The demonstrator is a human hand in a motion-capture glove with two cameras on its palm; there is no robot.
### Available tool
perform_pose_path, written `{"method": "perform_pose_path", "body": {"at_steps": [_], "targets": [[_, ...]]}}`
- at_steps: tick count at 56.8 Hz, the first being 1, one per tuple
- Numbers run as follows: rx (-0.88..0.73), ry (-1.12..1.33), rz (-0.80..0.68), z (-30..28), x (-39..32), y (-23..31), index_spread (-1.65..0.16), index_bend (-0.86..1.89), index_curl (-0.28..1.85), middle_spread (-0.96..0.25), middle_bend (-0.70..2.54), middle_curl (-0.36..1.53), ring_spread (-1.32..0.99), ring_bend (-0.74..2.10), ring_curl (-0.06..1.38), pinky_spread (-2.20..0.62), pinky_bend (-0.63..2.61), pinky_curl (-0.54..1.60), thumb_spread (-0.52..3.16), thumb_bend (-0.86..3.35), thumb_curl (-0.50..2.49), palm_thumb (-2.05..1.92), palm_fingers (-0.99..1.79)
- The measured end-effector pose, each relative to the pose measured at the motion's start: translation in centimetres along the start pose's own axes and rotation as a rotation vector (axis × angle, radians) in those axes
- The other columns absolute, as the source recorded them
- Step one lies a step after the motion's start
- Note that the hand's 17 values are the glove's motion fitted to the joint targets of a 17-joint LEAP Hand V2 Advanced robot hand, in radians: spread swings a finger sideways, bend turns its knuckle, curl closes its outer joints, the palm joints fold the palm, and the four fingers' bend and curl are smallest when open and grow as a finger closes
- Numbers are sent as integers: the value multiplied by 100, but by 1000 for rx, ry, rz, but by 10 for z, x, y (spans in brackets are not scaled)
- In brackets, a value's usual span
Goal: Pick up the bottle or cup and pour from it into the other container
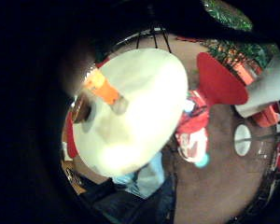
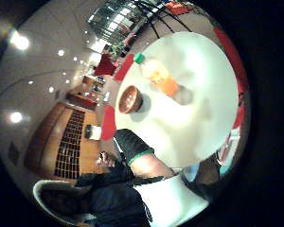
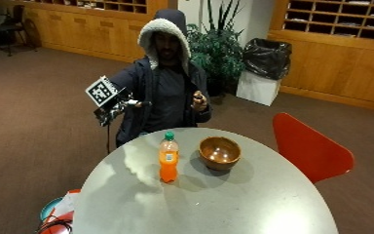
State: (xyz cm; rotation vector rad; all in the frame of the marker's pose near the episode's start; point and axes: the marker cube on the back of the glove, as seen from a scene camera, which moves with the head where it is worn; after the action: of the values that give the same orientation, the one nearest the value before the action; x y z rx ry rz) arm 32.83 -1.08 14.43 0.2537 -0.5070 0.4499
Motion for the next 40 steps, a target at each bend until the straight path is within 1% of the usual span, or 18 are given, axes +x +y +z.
{"method": "perform_pose_path", "body": {"at_steps": [2, 5, 8, 13, 24, 30, 33, 38, 40], "targets": [[-12, -54, -24, 13, 3, -12, -37, 15, 30, 12, 26, 32, 22, 17, 13, 37, 33, 35, 88, -3, 35, 28, 13], [-5, -151, 16, 36, 3, -23, -35, 15, 30, 13, 24, 32, 22, 17, 13, 37, 36, 35, 87, -3, 35, 30, 10], [-8, -248, -22, 59, 5, -26, -34, 15, 30, 16, 22, 31, 23, 17, 13, 37, 39, 36, 85, -3, 35, 31, 7], [-101, -397, -16, 100, 3, -49, -32, 13, 28, 19, 18, 30, 24, 19, 14, 37, 45, 38, 83, -3, 36, 35, 2], [-172, -539, -37, 173, -8, -82, -28, 14, 27, 22, 20, 29, 25, 19, 16, 37, 53, 38, 79, -2, 38, 47, 2], [-165, -658, -21, 197, -15, -96, -26, 12, 26, 20, 23, 31, 24, 26, 18, 37, 52, 37, 77, -3, 38, 52, 13], [-171, -690, -42, 209, -17, -98, -26, 10, 24, 16, 27, 32, 23, 34, 21, 37, 50, 36, 76, -2, 39, 56, 27], [-58, -724, -142, 227, -21, -113, -27, 8, 22, 9, 31, 34, 20, 46, 25, 36, 49, 35, 74, -2, 40, 62, 43], [-116, -735, -109, 229, -22, -109, -28, 7, 21, 5, 33, 35, 17, 52, 28, 35, 49, 35, 73, -1, 40, 65, 53]]}}
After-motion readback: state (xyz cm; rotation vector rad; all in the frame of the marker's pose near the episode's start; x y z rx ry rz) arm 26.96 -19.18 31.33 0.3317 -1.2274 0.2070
